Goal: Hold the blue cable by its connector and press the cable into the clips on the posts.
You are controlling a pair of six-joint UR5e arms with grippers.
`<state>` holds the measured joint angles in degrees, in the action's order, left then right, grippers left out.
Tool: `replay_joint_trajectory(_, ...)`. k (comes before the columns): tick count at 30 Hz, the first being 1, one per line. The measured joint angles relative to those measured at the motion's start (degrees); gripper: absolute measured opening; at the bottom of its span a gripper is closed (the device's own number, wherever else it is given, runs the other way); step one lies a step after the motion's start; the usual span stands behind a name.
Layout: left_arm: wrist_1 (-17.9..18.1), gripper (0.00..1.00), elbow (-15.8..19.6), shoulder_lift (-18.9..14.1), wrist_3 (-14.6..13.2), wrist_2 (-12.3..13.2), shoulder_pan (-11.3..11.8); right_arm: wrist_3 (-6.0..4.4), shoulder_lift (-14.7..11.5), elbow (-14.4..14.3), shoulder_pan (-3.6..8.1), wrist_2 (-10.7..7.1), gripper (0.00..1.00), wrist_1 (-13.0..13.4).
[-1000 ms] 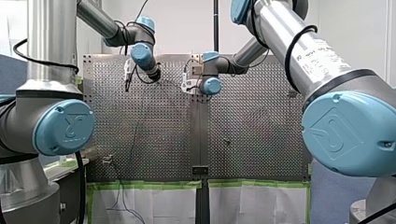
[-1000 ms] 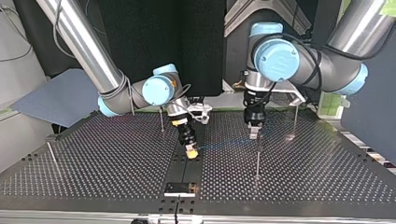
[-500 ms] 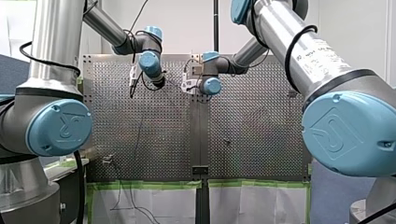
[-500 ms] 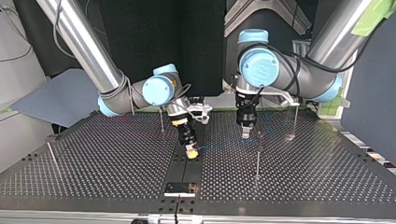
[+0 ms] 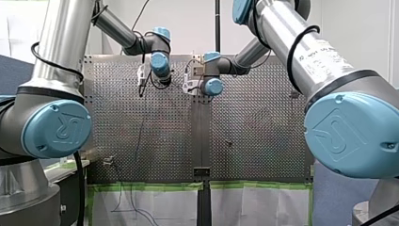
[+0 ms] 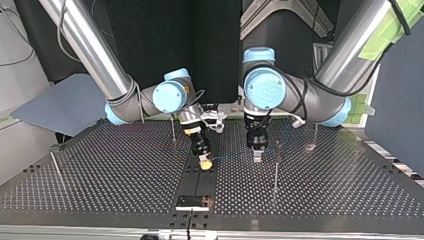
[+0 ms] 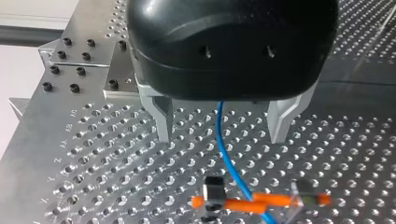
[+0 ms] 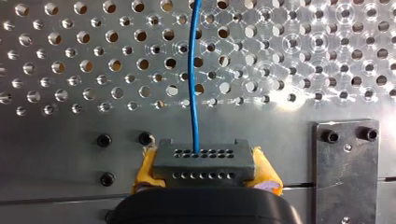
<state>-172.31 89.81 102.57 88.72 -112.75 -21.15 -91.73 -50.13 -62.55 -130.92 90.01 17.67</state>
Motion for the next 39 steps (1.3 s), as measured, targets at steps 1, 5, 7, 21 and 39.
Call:
replay_joint_trajectory(1, 0.14, 1.0, -0.46, 0.42, -0.01, -0.2, -0.02, 0.01, 0.0, 0.0, -0.01, 0.01, 0.0, 0.0)
replay_joint_trajectory(5, 0.11, 1.0, -2.38, 2.05, -0.24, -1.19, -0.03, 0.06, 0.03, 0.0, -0.03, 0.01, 0.0, 0.0)
replay_joint_trajectory(7, 0.01, 1.0, -3.03, 2.55, -0.43, -1.53, -0.04, 0.08, 0.04, 0.0, -0.02, 0.03, 0.0, 0.0)
replay_joint_trajectory(21, 0.15, 1.0, -3.52, 2.93, -1.8, -2.48, 1.38, -0.04, 0.17, -0.02, -0.02, -0.07, 0.0, 0.01)
replay_joint_trajectory(39, 1.96, 0.45, -3.52, 2.88, -3.99, -3.3, 1.74, -0.05, 0.31, 0.0, 0.1, -0.16, 0.0, 0.0)
